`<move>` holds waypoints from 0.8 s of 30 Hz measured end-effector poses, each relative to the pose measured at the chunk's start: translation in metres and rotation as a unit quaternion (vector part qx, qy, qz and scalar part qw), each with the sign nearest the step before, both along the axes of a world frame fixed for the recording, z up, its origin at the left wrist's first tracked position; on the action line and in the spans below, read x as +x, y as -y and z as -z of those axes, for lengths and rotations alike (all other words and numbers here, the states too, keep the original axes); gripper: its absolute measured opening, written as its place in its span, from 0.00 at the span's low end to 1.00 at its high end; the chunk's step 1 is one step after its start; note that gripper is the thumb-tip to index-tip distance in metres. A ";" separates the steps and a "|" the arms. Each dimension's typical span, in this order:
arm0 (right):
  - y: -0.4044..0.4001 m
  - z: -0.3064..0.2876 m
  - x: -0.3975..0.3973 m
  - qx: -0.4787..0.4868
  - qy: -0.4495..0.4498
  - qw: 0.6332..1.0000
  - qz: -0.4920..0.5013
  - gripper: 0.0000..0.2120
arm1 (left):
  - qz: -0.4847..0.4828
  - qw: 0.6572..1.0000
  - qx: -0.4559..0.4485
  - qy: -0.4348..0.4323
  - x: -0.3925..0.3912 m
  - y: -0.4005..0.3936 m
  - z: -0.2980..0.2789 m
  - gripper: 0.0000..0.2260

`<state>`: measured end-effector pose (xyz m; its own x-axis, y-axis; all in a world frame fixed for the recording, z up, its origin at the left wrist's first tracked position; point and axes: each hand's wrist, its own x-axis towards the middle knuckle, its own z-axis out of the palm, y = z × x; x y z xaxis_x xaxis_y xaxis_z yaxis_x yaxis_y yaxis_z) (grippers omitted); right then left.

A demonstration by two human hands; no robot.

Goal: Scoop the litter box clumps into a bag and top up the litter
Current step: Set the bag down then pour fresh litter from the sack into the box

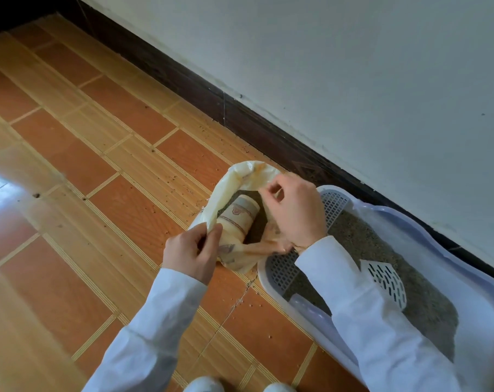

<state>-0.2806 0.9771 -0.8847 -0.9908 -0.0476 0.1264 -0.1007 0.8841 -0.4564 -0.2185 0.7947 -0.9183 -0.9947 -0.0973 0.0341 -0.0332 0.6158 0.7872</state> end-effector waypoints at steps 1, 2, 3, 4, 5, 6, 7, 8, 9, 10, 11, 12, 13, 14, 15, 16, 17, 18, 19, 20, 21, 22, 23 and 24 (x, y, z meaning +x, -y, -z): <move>-0.006 -0.004 -0.001 0.019 -0.043 0.998 0.032 0.11 | -0.001 1.000 0.004 -0.001 -0.001 0.000 0.000 0.21; -0.012 -0.005 -0.003 0.046 -0.054 0.996 0.059 0.14 | -0.003 1.000 0.008 -0.003 -0.002 0.001 0.000 0.21; -0.019 -0.003 -0.005 0.069 -0.026 0.994 0.076 0.19 | -0.004 1.000 0.012 -0.005 -0.003 0.001 0.000 0.21; -0.025 -0.001 -0.008 0.073 0.033 0.993 0.083 0.22 | -0.007 1.000 0.018 -0.006 -0.004 0.001 0.001 0.21; -0.029 0.002 -0.011 0.052 0.092 0.991 0.084 0.22 | -0.009 1.000 0.024 -0.008 -0.005 0.001 0.000 0.21; -0.032 0.005 -0.013 0.017 0.134 0.988 0.080 0.19 | -0.012 0.999 0.031 -0.011 -0.006 0.002 0.001 0.22; -0.033 0.008 -0.015 -0.012 0.147 0.986 0.073 0.16 | -0.013 0.999 0.037 -0.014 -0.007 0.002 0.001 0.23; -0.034 0.011 -0.016 -0.021 0.139 0.988 0.064 0.13 | -0.015 0.999 0.045 -0.015 -0.009 0.002 0.002 0.24; -0.035 0.013 -0.017 -0.021 0.125 0.990 0.057 0.10 | -0.016 0.998 0.056 -0.013 -0.011 0.003 0.003 0.24; -0.034 0.015 -0.018 -0.019 0.112 0.992 0.050 0.09 | -0.018 0.997 0.072 -0.010 -0.012 0.004 0.004 0.25; -0.032 0.015 -0.020 -0.019 0.102 0.994 0.044 0.09 | -0.022 0.996 0.088 -0.006 -0.014 0.006 0.006 0.25; -0.031 0.016 -0.022 -0.022 0.098 0.994 0.040 0.09 | -0.027 0.995 0.101 -0.002 -0.016 0.007 0.007 0.25; -0.029 0.016 -0.023 -0.030 0.095 0.994 0.039 0.08 | -0.032 0.993 0.111 0.000 -0.018 0.008 0.007 0.25; -0.027 0.015 -0.025 -0.038 0.093 0.994 0.040 0.07 | -0.037 0.992 0.117 0.002 -0.019 0.009 0.007 0.24; -0.026 0.014 -0.026 -0.042 0.088 0.995 0.036 0.06 | -0.039 0.992 0.121 0.002 -0.022 0.011 0.005 0.24; -0.024 0.012 -0.027 -0.044 0.083 0.995 0.032 0.05 | -0.038 0.992 0.123 0.003 -0.024 0.012 0.004 0.23; -0.022 0.010 -0.028 -0.044 0.079 0.995 0.029 0.04 | -0.036 0.992 0.125 0.001 -0.027 0.014 0.001 0.23; -0.020 0.007 -0.030 -0.044 0.075 0.996 0.029 0.05 | -0.034 0.992 0.123 -0.004 -0.029 0.016 -0.002 0.22; -0.019 0.004 -0.031 -0.044 0.068 0.996 0.029 0.05 | -0.034 0.992 0.117 -0.010 -0.030 0.018 -0.007 0.21; -0.018 -0.001 -0.033 -0.041 0.063 0.997 0.029 0.05 | -0.036 0.993 0.114 -0.015 -0.032 0.019 -0.013 0.20; -0.018 -0.008 -0.034 -0.034 0.065 0.997 0.025 0.04 | -0.042 0.993 0.114 -0.014 -0.032 0.021 -0.019 0.20; -0.017 -0.015 -0.034 -0.026 0.074 0.997 0.020 0.03 | -0.050 0.992 0.116 -0.006 -0.031 0.022 -0.027 0.19; -0.017 -0.024 -0.033 -0.019 0.084 0.996 0.015 0.03 | -0.056 0.991 0.118 0.003 -0.028 0.024 -0.035 0.18; -0.016 -0.034 -0.030 -0.014 0.093 0.996 0.009 0.03 | -0.059 0.991 0.118 0.013 -0.024 0.026 -0.045 0.18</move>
<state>-0.3109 0.9932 -0.8508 -0.9979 -0.0279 -0.0576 0.0039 0.8718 -0.4898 -0.2429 0.7686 -0.8733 -0.9762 -0.2153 -0.0280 -0.1154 0.4051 0.9070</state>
